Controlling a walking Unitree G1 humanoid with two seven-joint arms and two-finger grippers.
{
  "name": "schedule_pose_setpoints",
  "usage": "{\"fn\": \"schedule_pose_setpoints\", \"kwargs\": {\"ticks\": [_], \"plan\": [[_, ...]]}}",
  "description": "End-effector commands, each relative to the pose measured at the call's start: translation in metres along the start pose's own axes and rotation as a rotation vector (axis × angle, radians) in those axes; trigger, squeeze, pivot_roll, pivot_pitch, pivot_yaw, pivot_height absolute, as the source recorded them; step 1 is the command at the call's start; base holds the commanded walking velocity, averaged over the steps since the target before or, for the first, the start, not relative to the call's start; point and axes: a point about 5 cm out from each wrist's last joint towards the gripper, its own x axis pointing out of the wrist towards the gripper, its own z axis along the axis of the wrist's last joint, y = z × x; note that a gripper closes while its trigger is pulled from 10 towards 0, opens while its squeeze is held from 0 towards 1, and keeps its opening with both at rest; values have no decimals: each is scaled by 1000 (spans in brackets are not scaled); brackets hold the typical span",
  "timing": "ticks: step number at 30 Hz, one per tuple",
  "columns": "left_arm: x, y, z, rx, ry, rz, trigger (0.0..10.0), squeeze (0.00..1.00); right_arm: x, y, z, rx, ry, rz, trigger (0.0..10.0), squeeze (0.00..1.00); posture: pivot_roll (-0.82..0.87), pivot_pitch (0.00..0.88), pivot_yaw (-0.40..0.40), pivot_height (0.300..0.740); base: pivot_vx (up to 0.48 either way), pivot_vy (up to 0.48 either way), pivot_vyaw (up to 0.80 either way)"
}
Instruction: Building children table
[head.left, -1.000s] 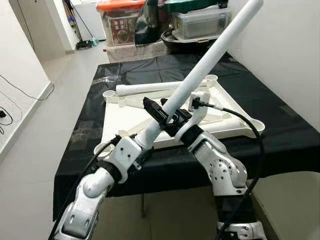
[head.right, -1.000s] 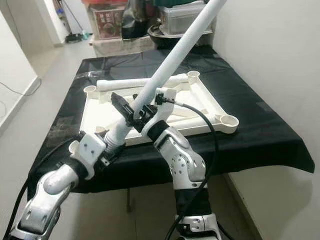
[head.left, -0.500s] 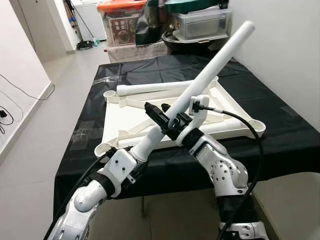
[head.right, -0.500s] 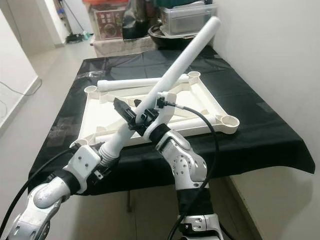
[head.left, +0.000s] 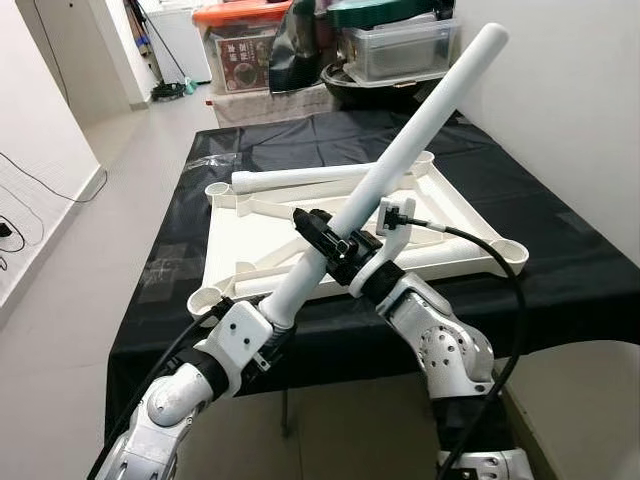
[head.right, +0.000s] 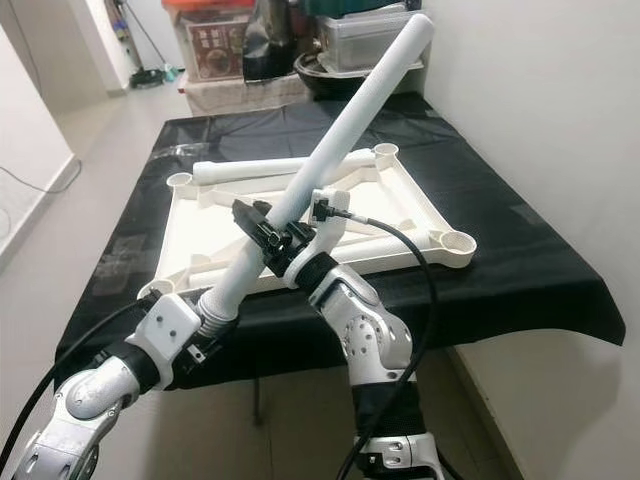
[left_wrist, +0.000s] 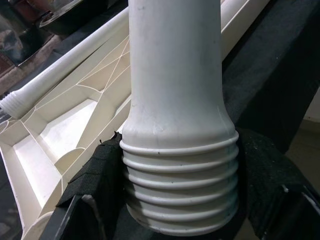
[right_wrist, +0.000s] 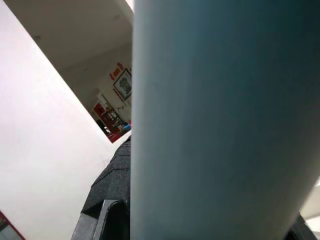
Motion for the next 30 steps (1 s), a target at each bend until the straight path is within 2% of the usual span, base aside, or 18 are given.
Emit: {"fn": "schedule_pose_setpoints", "kwargs": {"ticks": [1, 5, 6, 7, 8, 9, 18, 24, 25, 26, 30], "plan": [[1, -3, 3, 31, -9, -46, 10000, 0, 1, 2, -7, -15, 48, 1, 10000, 0, 49, 23, 58, 740, 0, 0, 0], [0, -4, 2, 32, -7, -51, 10000, 0, 1, 3, -9, -19, 51, -1, 10000, 0, 52, 23, 60, 740, 0, 0, 0], [0, -4, 2, 31, -7, -51, 10000, 0, 1, 3, -10, -27, 53, -4, 10000, 933, 52, 23, 60, 740, 0, 0, 0], [0, -4, 2, 31, -7, -51, 10000, 0, 1, 3, -10, -27, 53, -4, 10000, 933, 52, 23, 60, 740, 0, 0, 0], [0, -5, 2, 46, -6, -58, 10000, 0, 0, 4, -13, -40, 63, 2, 10000, 1000, 52, 23, 60, 740, 0, 0, 0], [0, -5, 2, 46, -7, -59, 10000, 0, 0, 5, -14, -42, 69, 3, 10000, 0, 52, 23, 60, 740, 0, 0, 0], [0, -7, 3, 42, -8, -67, 10000, 0, 1, 7, -15, -35, 75, 14, 10000, 0, 52, 25, 60, 740, 0, 0, 0], [-1, -15, 2, 45, -9, -97, 10000, 0, 0, 9, -16, -37, 82, 31, 10000, 0, 53, 28, 58, 740, 0, 0, 0], [-1, -17, 1, 41, -9, -105, 10000, 0, 0, 9, -17, -39, 83, 35, 5804, 0, 52, 28, 59, 740, 0, 0, 0], [-1, -19, 1, 39, -9, -110, 10000, 0, 0, 9, -17, -35, 82, 36, 0, 0, 52, 28, 59, 740, 0, 0, 0], [-2, -21, 1, 38, -10, -116, 10000, 0, 0, 9, -16, -24, 76, 32, 0, 0, 52, 28, 59, 740, 0, 0, 0]]}}
